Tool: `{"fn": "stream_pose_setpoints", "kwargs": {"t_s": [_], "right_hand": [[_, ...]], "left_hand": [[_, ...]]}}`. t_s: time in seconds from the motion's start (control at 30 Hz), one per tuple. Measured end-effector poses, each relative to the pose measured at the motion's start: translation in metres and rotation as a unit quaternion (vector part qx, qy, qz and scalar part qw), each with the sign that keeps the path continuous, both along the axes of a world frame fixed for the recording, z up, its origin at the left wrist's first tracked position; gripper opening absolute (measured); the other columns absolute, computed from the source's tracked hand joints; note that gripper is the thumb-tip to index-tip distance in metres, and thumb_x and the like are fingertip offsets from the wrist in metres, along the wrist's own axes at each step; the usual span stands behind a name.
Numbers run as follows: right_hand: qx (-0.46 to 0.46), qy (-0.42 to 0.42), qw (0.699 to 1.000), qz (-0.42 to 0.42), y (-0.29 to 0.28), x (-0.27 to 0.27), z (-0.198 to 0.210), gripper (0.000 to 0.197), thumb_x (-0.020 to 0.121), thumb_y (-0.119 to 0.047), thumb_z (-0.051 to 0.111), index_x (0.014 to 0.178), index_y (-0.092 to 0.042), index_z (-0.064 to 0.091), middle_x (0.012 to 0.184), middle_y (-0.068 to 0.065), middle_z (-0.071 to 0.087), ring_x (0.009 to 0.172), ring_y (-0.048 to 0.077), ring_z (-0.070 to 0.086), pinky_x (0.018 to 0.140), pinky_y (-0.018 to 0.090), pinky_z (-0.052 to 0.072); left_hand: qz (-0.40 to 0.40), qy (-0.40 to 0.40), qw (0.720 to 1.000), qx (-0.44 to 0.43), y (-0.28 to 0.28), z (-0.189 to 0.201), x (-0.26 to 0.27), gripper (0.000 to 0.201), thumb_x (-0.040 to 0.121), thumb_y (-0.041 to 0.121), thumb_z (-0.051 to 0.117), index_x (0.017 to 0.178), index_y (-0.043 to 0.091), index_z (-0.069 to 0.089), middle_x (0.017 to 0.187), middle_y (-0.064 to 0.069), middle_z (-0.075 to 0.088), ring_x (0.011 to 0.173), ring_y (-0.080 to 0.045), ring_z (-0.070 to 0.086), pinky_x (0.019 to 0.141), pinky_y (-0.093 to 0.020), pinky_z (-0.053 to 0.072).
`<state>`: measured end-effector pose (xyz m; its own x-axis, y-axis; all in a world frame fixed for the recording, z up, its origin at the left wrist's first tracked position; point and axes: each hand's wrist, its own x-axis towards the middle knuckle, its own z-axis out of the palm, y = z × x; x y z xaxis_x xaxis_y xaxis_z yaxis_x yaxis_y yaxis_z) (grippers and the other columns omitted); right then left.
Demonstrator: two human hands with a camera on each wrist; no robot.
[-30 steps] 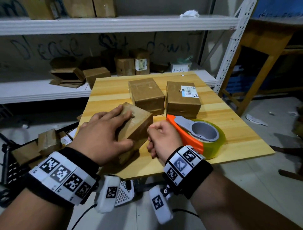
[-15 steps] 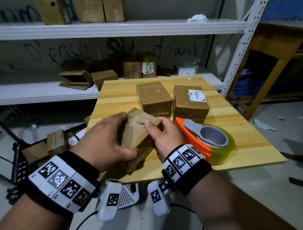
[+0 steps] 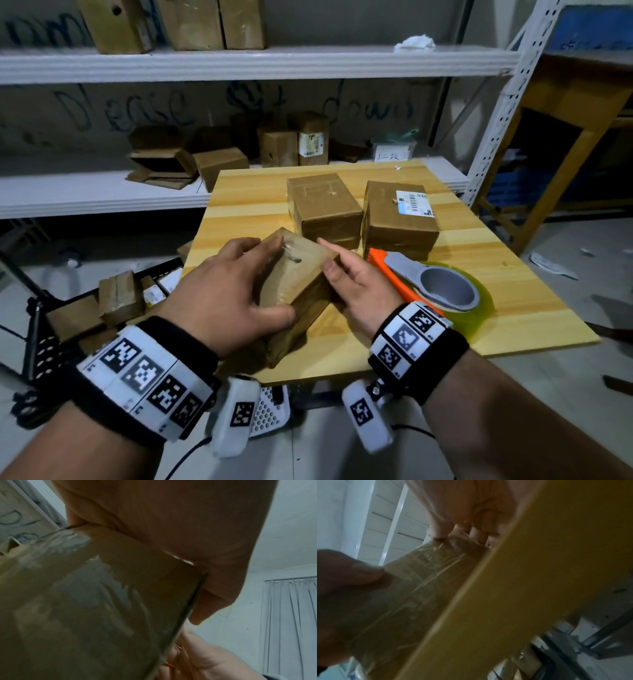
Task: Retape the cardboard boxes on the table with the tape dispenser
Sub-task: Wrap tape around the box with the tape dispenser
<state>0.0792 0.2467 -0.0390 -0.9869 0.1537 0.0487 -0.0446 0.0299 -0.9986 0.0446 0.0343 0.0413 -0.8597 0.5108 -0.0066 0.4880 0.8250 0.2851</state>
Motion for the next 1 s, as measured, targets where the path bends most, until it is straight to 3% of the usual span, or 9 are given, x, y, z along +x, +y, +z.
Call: {"fn": "stream_pose_setpoints", "kwargs": {"t_s": [0.13, 0.2, 0.3, 0.5, 0.63, 0.77, 0.87, 0.93, 1.0], "right_hand": [[-0.026, -0.010, 0.999, 0.042, 0.009, 0.006, 0.005, 0.067, 0.095, -0.026, 0.069, 0.157, -0.024, 0.044, 0.142, 0.006, 0.067, 0.131, 0.015, 0.063, 0.112, 0.045, 0.051], [0.005, -0.019, 0.999, 0.049, 0.009, 0.009, 0.003, 0.071, 0.095, -0.007, 0.070, 0.156, -0.033, 0.043, 0.146, 0.001, 0.064, 0.135, 0.012, 0.059, 0.112, 0.045, 0.051], [0.078, -0.016, 0.996, 0.042, 0.008, 0.011, 0.001, 0.083, 0.091, 0.001, 0.073, 0.153, -0.045, 0.043, 0.150, -0.009, 0.059, 0.139, 0.003, 0.053, 0.115, 0.041, 0.048], [0.053, -0.012, 0.998, 0.044, 0.007, 0.017, 0.008, 0.077, 0.095, -0.005, 0.071, 0.159, -0.032, 0.038, 0.149, -0.004, 0.060, 0.137, 0.005, 0.055, 0.114, 0.036, 0.049], [0.012, -0.023, 0.999, 0.029, 0.009, 0.015, 0.010, 0.064, 0.096, -0.016, 0.070, 0.155, -0.027, 0.048, 0.140, 0.001, 0.068, 0.130, 0.011, 0.064, 0.108, 0.044, 0.055], [0.025, -0.018, 0.999, 0.027, 0.010, 0.014, 0.008, 0.062, 0.097, -0.001, 0.065, 0.150, -0.030, 0.052, 0.139, 0.002, 0.068, 0.130, 0.012, 0.063, 0.107, 0.047, 0.055], [0.048, -0.015, 0.998, 0.026, 0.009, 0.015, 0.008, 0.068, 0.096, 0.004, 0.065, 0.154, -0.027, 0.048, 0.144, 0.001, 0.064, 0.135, 0.009, 0.059, 0.109, 0.041, 0.053], [0.053, -0.015, 0.998, 0.033, 0.008, 0.017, 0.009, 0.067, 0.096, -0.008, 0.069, 0.156, -0.027, 0.045, 0.145, -0.003, 0.063, 0.135, 0.007, 0.058, 0.111, 0.038, 0.052], [0.042, -0.019, 0.999, 0.030, 0.003, 0.019, 0.014, 0.061, 0.092, -0.035, 0.069, 0.149, -0.023, 0.053, 0.136, -0.003, 0.069, 0.126, 0.008, 0.065, 0.108, 0.037, 0.054]], "left_hand": [[0.006, 0.000, 1.000, -0.027, 0.002, 0.001, -0.001, 0.117, 0.051, 0.090, 0.038, 0.160, 0.047, 0.022, 0.158, 0.013, 0.034, 0.132, -0.017, 0.049, 0.105, -0.040, 0.049], [0.011, -0.005, 1.000, -0.021, 0.002, 0.001, -0.002, 0.117, 0.051, 0.090, 0.039, 0.158, 0.047, 0.025, 0.155, 0.014, 0.038, 0.129, -0.016, 0.052, 0.102, -0.038, 0.050], [0.014, -0.014, 1.000, -0.013, 0.002, 0.002, -0.002, 0.117, 0.050, 0.090, 0.041, 0.158, 0.047, 0.026, 0.154, 0.013, 0.039, 0.129, -0.017, 0.053, 0.102, -0.039, 0.051], [0.013, -0.013, 0.999, -0.027, 0.002, 0.000, 0.001, 0.115, 0.054, 0.091, 0.038, 0.159, 0.049, 0.018, 0.157, 0.013, 0.034, 0.136, -0.018, 0.045, 0.107, -0.040, 0.047], [0.011, -0.014, 0.999, -0.034, 0.001, 0.001, 0.002, 0.112, 0.059, 0.091, 0.043, 0.159, 0.050, 0.015, 0.159, 0.013, 0.031, 0.139, -0.018, 0.041, 0.109, -0.041, 0.045], [0.013, -0.011, 0.999, -0.041, 0.002, 0.001, 0.003, 0.112, 0.055, 0.091, 0.035, 0.158, 0.051, 0.015, 0.158, 0.014, 0.030, 0.138, -0.018, 0.040, 0.108, -0.041, 0.044], [0.020, -0.005, 0.999, -0.041, 0.003, 0.001, 0.002, 0.113, 0.055, 0.091, 0.035, 0.158, 0.051, 0.016, 0.156, 0.014, 0.033, 0.136, -0.018, 0.043, 0.106, -0.040, 0.046], [0.027, -0.002, 0.999, -0.039, 0.004, 0.002, 0.003, 0.112, 0.056, 0.095, 0.037, 0.157, 0.051, 0.018, 0.153, 0.012, 0.037, 0.132, -0.018, 0.047, 0.103, -0.040, 0.048], [0.036, -0.006, 0.998, -0.046, 0.006, 0.003, 0.005, 0.112, 0.059, 0.103, 0.034, 0.157, 0.050, 0.021, 0.151, 0.010, 0.040, 0.130, -0.018, 0.050, 0.101, -0.040, 0.051]]}}
